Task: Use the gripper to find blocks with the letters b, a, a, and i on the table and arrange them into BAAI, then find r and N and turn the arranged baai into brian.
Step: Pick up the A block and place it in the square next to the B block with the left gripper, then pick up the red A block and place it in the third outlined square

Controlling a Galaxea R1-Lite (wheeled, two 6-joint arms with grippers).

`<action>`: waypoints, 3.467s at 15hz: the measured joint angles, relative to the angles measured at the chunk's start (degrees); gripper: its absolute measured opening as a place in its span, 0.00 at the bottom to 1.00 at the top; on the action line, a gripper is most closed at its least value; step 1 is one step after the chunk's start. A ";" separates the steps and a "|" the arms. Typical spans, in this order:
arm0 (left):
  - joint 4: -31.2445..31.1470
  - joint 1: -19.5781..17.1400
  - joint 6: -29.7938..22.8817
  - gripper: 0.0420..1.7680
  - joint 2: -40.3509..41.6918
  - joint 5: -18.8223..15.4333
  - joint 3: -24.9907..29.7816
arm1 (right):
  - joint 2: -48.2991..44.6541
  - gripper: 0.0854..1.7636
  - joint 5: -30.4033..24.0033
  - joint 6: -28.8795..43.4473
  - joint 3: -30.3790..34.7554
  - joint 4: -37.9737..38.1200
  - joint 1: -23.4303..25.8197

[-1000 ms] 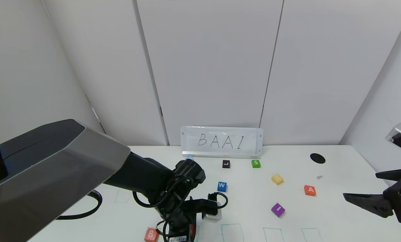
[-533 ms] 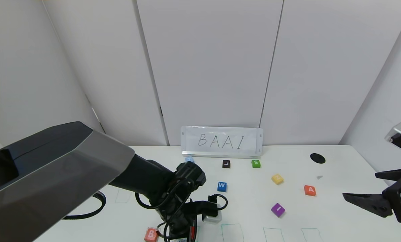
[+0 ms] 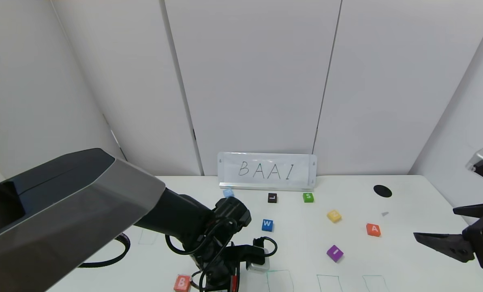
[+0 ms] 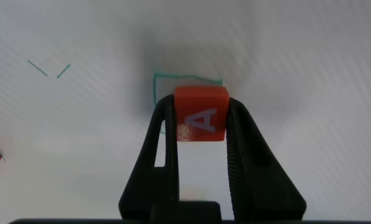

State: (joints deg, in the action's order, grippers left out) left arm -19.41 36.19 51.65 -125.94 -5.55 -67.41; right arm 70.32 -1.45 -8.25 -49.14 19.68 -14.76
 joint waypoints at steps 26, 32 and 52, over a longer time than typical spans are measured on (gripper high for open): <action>1.49 -0.34 0.22 0.70 -0.02 0.57 0.33 | -0.76 0.97 0.00 0.05 0.00 0.16 -0.39; -7.96 -0.39 0.13 0.84 5.49 0.38 -2.57 | -1.24 0.97 -0.02 0.00 0.00 0.17 -0.43; -9.90 -6.99 -69.82 0.96 30.74 0.60 -3.51 | 1.82 0.97 0.44 4.21 -2.56 0.02 1.38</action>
State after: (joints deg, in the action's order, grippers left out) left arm -29.31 29.21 -18.16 -95.20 -4.95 -70.92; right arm 72.13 -1.01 -4.05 -51.70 19.70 -13.39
